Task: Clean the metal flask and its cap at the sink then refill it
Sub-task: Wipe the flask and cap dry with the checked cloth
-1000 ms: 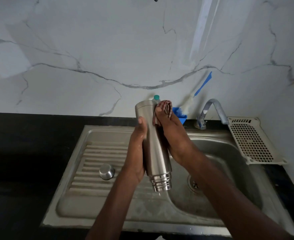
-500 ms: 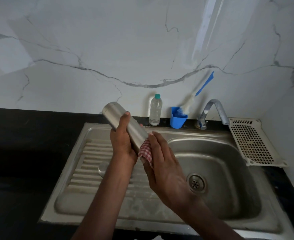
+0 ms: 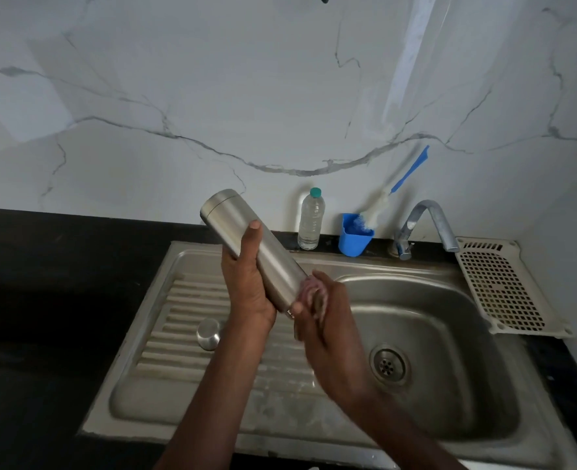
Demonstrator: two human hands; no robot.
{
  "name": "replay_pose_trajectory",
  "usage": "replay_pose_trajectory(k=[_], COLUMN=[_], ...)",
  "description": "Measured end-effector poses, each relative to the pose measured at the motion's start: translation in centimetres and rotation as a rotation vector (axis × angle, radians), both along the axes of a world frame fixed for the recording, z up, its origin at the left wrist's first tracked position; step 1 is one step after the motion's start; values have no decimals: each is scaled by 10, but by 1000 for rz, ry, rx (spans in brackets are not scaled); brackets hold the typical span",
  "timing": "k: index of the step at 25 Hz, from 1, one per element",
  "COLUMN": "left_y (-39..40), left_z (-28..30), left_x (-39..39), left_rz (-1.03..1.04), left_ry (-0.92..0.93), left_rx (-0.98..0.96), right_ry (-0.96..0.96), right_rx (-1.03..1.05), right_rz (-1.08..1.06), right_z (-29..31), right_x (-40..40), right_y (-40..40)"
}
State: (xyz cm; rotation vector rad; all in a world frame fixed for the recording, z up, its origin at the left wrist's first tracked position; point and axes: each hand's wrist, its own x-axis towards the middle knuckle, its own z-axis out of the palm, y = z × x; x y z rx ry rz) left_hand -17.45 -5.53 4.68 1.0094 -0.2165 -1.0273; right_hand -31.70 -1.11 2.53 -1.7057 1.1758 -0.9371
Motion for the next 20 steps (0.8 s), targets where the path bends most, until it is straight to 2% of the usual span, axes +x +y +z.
replay_pose_trajectory(k=[2,3,4,5,6,7,8,10,11,12,13,15,17,20], left_y=[5,7,7,7,6,4,4,4,6,7,10,15,22,25], left_z=[3,3,3,1,0,-2,-1,2,4,5,8,11,13,10], left_x=[-1,0,2,6,9,12,12,3,-5,-12,-18,-26,-30,-36], left_rz=[-106,-163,-212,-254,-284,-308,-314,-317,-342,-383,-430,-522,-581,-604], left_ry=[78,119,132,123,121,135,159,199,213,223,222,173,83,55], left_rx=[21,32,21,-7,-36,-56,-51,10,45,64,65,38,41,8], right_ry=[-629,-830,-937,-926,-856,-707,-487,-34,115,162,140,-19,-215,-437], right_rx=[794,1084,1185,1162,1034,811,500,-110,-288,-369,-368,-235,-81,228], right_rz=[59,87,53,12,-21,-85,-139,-49,34,93,128,122,29,-107], right_z=[17,19,16,14,12,6,1,-5,-5,-2,2,14,35,56], right_x=[-6,-11,-13,-12,-11,-11,-13,-15,-13,-9,-6,1,3,0], right_y=[-9,-11,-12,-13,-11,-7,-3,4,4,1,-2,-17,-43,-92])
